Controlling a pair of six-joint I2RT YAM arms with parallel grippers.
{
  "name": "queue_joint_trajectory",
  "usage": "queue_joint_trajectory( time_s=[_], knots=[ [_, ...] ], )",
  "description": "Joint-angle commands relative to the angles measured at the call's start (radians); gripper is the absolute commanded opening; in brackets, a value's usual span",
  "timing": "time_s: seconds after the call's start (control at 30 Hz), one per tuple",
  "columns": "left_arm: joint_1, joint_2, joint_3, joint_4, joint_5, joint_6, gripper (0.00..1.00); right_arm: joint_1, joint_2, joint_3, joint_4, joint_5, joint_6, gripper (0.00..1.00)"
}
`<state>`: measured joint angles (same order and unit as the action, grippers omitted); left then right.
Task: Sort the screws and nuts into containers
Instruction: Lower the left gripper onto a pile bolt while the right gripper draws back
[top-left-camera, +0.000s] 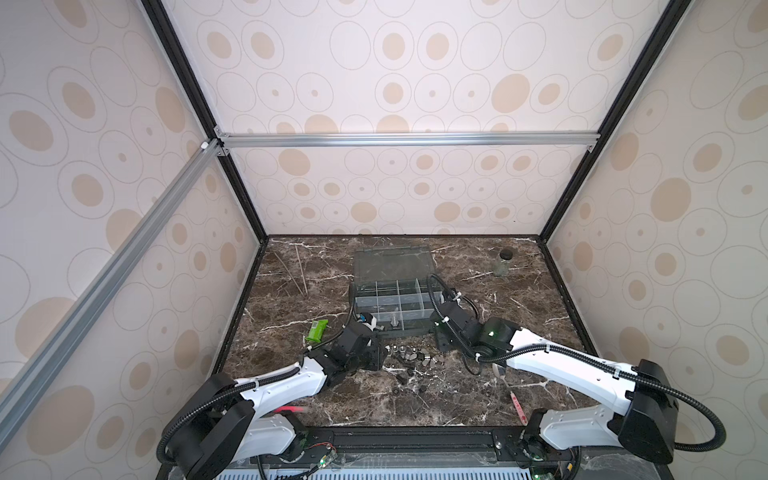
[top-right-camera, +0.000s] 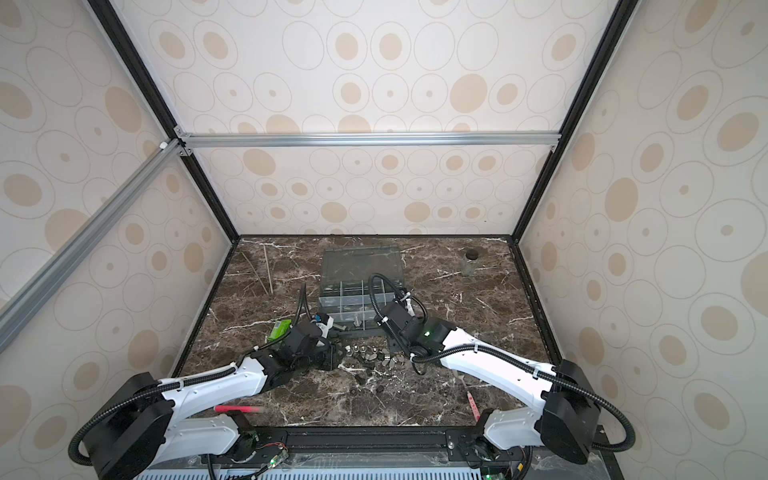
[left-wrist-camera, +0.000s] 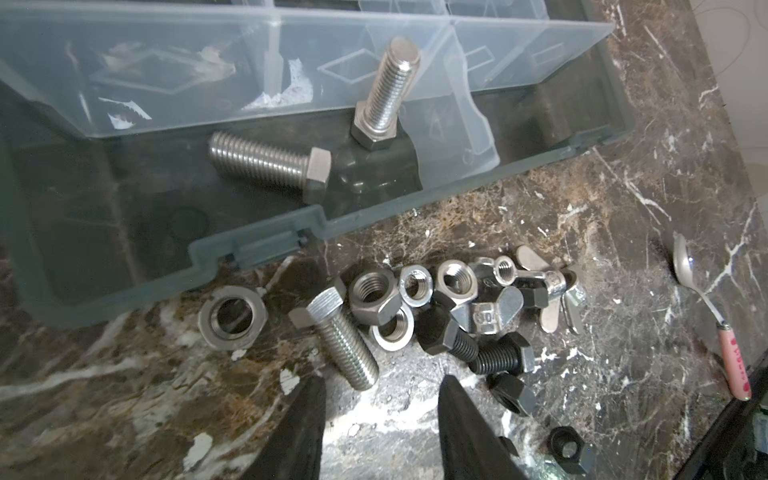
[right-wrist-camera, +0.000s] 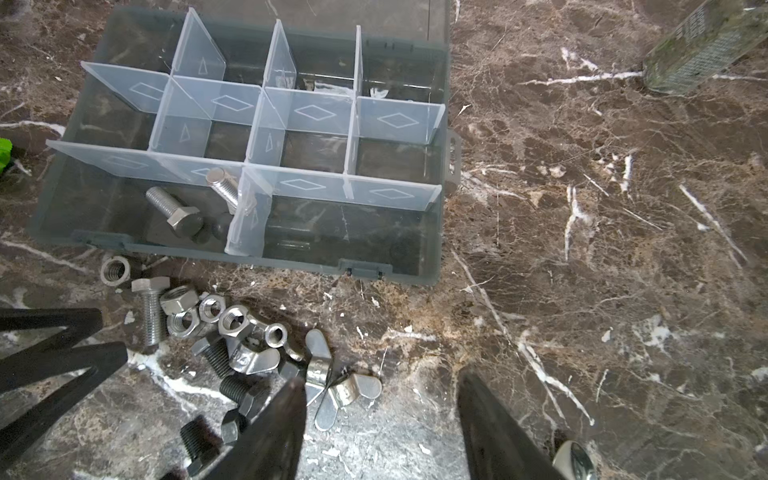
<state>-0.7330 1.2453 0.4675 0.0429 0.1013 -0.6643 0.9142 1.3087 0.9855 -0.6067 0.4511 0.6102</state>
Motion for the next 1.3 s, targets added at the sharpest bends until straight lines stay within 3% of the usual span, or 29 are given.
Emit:
queue_joint_trajectory(
  time_s=[0.0,0.9,1.27],
  knots=[
    [-0.008,0.015,0.042,-0.013,-0.035,0.022,0.45,0.004,-0.022,-0.016,-0.027,0.024,0.025,0.62],
    [-0.012,0.106,0.047,0.0,-0.078,0.033,0.45,0.004,-0.03,-0.022,-0.035,0.026,0.043,0.62],
    [-0.012,0.133,0.074,-0.037,-0.109,0.056,0.46,0.005,-0.045,0.007,-0.022,0.093,-0.011,0.65]
  ],
)
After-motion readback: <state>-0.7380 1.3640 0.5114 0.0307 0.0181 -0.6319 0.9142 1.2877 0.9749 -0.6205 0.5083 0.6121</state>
